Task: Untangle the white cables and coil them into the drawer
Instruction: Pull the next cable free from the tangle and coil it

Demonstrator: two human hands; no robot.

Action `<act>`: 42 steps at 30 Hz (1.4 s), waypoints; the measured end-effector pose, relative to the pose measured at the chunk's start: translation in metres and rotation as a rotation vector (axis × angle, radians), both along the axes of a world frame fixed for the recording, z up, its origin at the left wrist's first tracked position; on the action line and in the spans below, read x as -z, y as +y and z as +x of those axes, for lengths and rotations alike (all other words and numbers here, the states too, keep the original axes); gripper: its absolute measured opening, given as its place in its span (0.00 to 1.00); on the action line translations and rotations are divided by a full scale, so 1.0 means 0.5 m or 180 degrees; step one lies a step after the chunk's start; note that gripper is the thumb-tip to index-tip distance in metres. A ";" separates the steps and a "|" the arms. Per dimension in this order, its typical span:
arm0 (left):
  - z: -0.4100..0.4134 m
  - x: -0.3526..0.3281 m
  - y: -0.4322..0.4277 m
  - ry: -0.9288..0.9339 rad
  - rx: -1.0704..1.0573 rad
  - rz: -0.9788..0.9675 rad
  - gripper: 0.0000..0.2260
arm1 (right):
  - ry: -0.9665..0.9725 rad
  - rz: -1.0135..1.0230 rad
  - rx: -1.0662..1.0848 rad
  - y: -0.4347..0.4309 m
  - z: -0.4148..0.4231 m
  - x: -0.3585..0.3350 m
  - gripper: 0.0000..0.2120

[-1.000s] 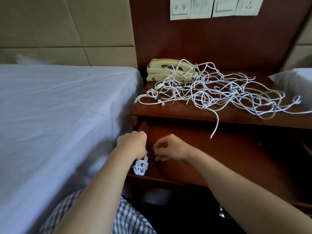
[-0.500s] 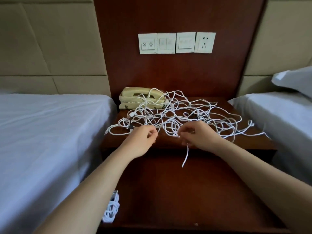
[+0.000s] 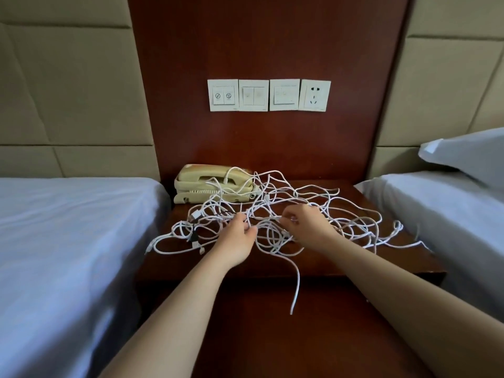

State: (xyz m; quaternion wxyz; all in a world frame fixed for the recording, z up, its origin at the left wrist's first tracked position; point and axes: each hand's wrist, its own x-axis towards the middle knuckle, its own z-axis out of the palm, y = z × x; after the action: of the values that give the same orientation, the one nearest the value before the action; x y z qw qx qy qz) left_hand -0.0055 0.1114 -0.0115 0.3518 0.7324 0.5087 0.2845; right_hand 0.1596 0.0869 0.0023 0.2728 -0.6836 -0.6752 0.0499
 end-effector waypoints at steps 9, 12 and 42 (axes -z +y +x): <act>0.016 -0.038 -0.010 -0.1155 -0.0660 0.0913 0.09 | 0.0062 0.0157 -0.0090 -0.014 0.040 -0.027 0.07; 0.013 -0.058 -0.011 -0.1394 -0.0834 0.1314 0.09 | -0.0012 0.0088 -0.0034 -0.009 0.054 -0.027 0.07; -0.011 -0.080 -0.064 -0.0675 0.0207 0.2317 0.09 | -0.0038 0.0933 -0.0585 -0.136 0.023 -0.151 0.06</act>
State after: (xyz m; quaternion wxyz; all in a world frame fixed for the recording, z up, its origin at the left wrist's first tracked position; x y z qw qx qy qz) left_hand -0.0109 0.0792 0.0286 0.1282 0.7917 0.3116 0.5096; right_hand 0.1713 0.0190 0.0780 0.3598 -0.5722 -0.7364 -0.0284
